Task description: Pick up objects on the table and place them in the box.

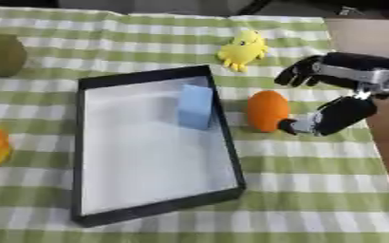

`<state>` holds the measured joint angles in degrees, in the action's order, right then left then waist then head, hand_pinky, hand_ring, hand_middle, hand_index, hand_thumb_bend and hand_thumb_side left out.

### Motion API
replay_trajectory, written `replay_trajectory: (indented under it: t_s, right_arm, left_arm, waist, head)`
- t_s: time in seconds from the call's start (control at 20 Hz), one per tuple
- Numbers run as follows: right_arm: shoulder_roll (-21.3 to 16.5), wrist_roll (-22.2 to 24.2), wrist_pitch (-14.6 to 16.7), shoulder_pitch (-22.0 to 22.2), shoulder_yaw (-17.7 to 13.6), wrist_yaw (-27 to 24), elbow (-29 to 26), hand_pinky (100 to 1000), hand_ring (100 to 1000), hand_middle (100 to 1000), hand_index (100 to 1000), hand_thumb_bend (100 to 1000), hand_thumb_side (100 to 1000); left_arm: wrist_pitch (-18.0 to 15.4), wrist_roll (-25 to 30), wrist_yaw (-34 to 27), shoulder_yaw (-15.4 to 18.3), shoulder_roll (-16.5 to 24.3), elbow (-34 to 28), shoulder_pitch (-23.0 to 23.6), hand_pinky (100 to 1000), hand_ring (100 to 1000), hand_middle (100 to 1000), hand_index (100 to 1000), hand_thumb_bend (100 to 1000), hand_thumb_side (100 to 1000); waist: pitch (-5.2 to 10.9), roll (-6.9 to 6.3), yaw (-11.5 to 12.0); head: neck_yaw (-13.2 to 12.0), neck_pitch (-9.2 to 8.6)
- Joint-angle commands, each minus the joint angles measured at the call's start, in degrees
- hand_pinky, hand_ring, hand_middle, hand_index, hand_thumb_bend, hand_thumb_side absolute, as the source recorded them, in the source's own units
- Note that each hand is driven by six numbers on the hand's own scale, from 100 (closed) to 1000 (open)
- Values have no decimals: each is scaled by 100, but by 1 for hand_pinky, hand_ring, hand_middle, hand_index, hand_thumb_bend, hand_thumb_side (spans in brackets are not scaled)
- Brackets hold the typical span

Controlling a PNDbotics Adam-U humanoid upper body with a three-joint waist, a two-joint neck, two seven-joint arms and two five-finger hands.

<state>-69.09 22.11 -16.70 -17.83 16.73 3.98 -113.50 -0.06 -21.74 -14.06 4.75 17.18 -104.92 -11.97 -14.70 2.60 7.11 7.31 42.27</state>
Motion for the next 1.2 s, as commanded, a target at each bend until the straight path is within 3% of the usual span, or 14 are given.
replay_trajectory:
  t_s: [0.05,0.7,1.2]
  right_arm:
    - [-42,-37,-51,-127,14,234,84,862,867,830,888,428,364]
    - [335,137,31,-433,262,738,857,860,853,829,890,434,382]
    - [641,221,47,-703,484,924,1376,842,822,745,833,399,323]
  left_arm:
    - [-14,19,1,7,101,-99,-78,851,852,805,797,161,776]
    - [-15,71,-112,-24,164,-238,-128,852,854,807,796,154,776]
    - [-20,115,-172,-47,288,-405,-113,852,854,808,797,148,767]
  waist:
    - [116,30,3]
    - [-128,-97,46]
    - [-147,-144,54]
  head:
    - [17,8]
    - [60,-128]
    - [96,-169]
